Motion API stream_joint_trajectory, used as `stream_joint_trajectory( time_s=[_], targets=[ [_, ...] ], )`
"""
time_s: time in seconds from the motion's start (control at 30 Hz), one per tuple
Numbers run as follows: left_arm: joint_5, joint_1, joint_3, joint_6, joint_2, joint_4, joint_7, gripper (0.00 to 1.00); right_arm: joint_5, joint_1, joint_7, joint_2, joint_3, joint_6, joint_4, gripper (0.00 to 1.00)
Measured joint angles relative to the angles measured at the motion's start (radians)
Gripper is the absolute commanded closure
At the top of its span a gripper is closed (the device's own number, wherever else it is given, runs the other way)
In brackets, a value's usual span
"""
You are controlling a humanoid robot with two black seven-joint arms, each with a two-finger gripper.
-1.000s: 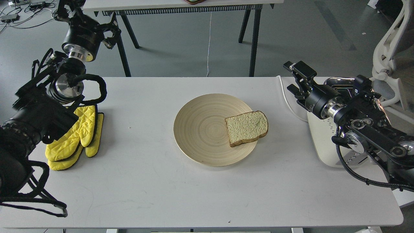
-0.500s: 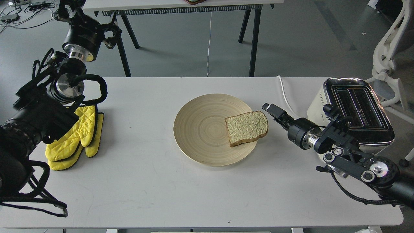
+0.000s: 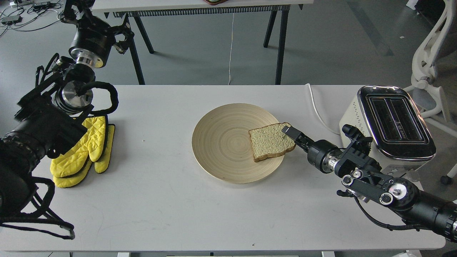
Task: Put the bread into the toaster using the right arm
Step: 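Reach the right gripper toward the bread slice in the bowl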
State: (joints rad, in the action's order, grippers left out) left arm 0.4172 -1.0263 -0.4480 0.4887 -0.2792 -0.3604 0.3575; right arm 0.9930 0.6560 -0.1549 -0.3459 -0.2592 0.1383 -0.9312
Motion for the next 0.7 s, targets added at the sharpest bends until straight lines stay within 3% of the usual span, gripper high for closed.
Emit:
stream_joint_trajectory(
  time_s=[0.2, 0.53, 0.7],
  targets=[
    [0.000, 0.000, 0.000, 0.000, 0.000, 0.000, 0.000, 0.00, 0.000, 0.000, -0.001, 0.021, 0.006, 0.005, 0.037, 0.44],
    [0.000, 0.000, 0.000, 0.000, 0.000, 0.000, 0.000, 0.00, -0.003, 0.001, 0.007, 0.028, 0.006, 0.009, 0.041, 0.88],
    [0.000, 0.000, 0.000, 0.000, 0.000, 0.000, 0.000, 0.00, -0.004, 0.003, 0.015, 0.027, 0.006, 0.009, 0.029, 0.98]
  ],
)
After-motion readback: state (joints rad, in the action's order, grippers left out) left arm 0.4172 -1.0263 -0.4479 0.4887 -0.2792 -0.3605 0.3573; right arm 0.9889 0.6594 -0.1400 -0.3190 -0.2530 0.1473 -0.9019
